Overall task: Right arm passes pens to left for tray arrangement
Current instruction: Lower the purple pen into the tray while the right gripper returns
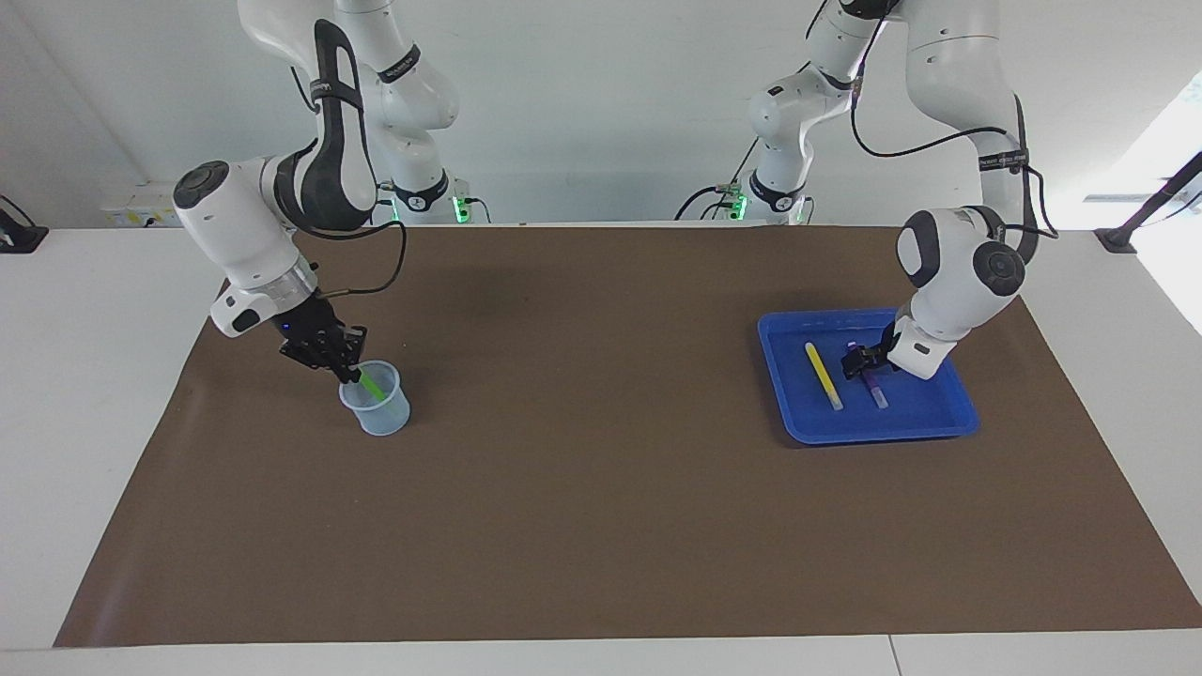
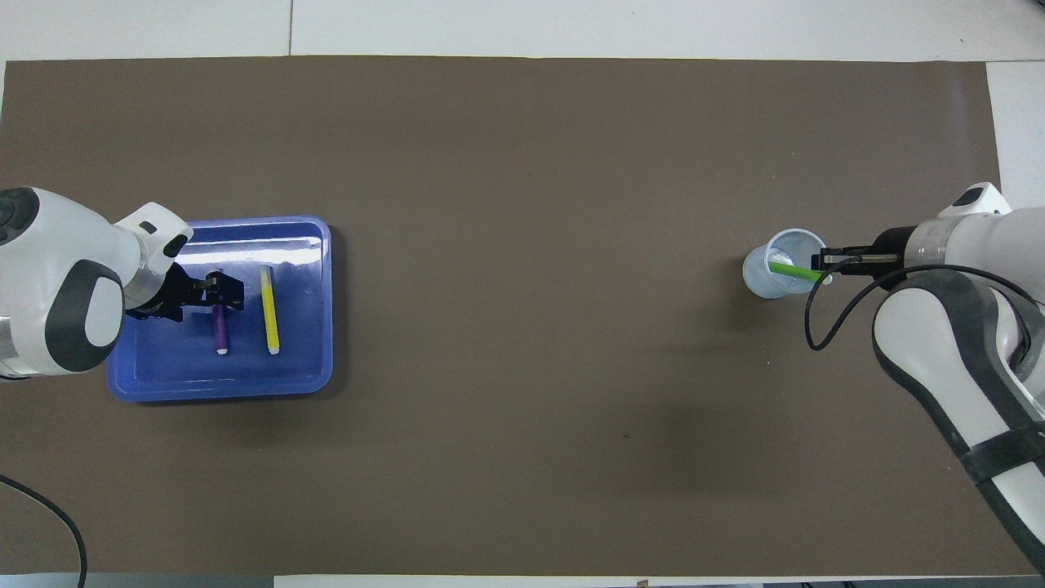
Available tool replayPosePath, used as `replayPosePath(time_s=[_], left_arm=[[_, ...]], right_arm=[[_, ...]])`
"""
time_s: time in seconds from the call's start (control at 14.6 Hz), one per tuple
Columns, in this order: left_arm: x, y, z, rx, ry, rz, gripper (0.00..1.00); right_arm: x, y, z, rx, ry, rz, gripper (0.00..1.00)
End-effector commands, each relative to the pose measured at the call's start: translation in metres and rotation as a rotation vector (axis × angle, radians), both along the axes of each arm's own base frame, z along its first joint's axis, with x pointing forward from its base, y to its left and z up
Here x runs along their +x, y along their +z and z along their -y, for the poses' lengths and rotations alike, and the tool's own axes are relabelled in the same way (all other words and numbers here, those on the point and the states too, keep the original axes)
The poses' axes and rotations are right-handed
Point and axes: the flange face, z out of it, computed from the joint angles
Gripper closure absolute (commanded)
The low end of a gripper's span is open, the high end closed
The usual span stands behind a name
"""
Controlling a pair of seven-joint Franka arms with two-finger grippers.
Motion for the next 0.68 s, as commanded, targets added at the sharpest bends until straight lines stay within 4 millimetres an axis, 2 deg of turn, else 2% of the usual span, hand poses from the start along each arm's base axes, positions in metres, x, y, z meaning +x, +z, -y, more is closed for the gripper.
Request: replayPosePath(time_s=[0.0, 0.07, 0.2, 0.27, 0.34, 0.48, 0.61], left_arm=[[0.005, 0.006, -0.007, 0.013, -0.009, 0.009, 0.00], [0.008, 0.015, -0.006, 0.010, -0.007, -0.005, 0.00], [0.020, 0.046, -0.004, 0.008, -0.003, -0.033, 0.00], [0.026, 0.066, -0.001, -0.014, 0.013, -0.041, 0.00], [0.031, 0.086, 0.001, -0.044, 0.034, -0.049, 0.00], [0.034, 0.117, 0.008, -0.059, 0.089, -0.060, 0.00], [0.032, 0.144, 0.029, -0.072, 0.163, -0.063, 0.00]], right_arm=[[-0.006, 0.002, -0.004, 0.005, 0.013, 0.023, 1.00], [-0.006, 0.002, -0.004, 0.005, 0.013, 0.023, 1.00], [-0.005, 0.004, -0.004, 0.007, 0.016, 0.021, 1.00], [-0.002, 0.006, -0.003, 0.008, 0.018, 0.025, 0.66], [0.003, 0.012, -0.003, 0.008, 0.025, 0.034, 0.47], [0.004, 0.015, -0.004, 0.005, 0.053, 0.016, 0.45], [0.004, 0.015, -0.005, -0.008, 0.113, 0.024, 0.44]])
